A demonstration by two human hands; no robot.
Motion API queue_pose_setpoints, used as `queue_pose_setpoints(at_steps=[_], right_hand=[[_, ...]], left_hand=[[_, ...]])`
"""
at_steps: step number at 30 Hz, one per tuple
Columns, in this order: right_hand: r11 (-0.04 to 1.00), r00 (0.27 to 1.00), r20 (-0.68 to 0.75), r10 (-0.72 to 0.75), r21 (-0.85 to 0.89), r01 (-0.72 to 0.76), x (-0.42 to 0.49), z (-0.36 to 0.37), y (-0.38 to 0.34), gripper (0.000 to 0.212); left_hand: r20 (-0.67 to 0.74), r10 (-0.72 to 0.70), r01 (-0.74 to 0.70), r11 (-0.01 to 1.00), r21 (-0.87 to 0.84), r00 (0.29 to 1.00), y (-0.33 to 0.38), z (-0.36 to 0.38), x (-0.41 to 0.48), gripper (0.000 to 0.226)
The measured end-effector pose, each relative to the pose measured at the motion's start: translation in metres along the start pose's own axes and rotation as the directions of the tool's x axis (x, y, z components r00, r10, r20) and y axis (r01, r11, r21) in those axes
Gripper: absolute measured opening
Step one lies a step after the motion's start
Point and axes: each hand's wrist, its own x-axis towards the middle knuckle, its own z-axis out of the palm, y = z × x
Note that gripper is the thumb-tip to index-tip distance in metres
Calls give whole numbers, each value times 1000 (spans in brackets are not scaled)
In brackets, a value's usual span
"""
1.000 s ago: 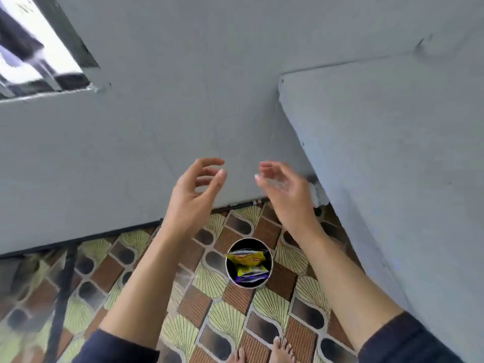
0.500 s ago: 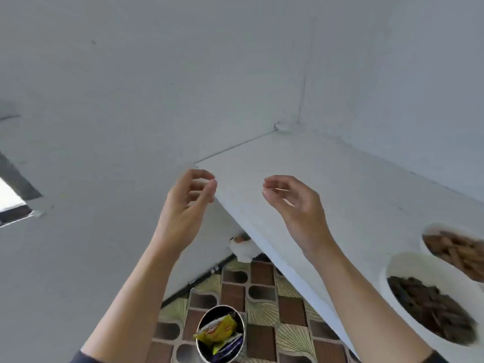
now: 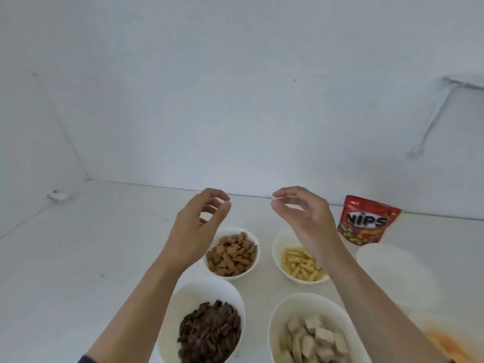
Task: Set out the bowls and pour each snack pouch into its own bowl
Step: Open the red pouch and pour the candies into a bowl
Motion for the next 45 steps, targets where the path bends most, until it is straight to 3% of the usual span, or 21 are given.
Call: queue_pose_setpoints(at_steps=[5, 12, 21, 24, 28, 36, 45], right_hand=[[987, 987, -158, -32, -162, 6, 29, -103, 32, 8], [928, 942, -333, 41, -336, -160, 60, -209, 84, 6], [856, 916, -353, 192, -397, -332, 70, -237, 152, 21], [825, 914, -370, 166, -455, -334, 68, -230, 164, 27], [849, 912, -384, 142, -426, -312, 75, -223, 154, 27], [942, 955, -287, -75, -336, -27, 113, -180, 64, 26], [975, 982, 43, -182, -122, 186, 132, -29, -6, 21]], left_hand=[[177, 81, -75, 996, -39, 981, 22, 104, 57, 5], [382, 140, -170, 984, 45, 913, 19, 244, 121, 5], [509, 93, -114, 993, 10, 856, -3, 330, 151, 14], [473, 118, -147, 989, 23, 873, -11, 339, 149, 19], [408, 158, -169, 986, -8, 899, -2, 330, 157, 29], [191, 310, -309, 950, -36, 931, 58, 227, 177, 20], [-90, 246, -233, 963, 135, 965, 45, 37, 135, 21]])
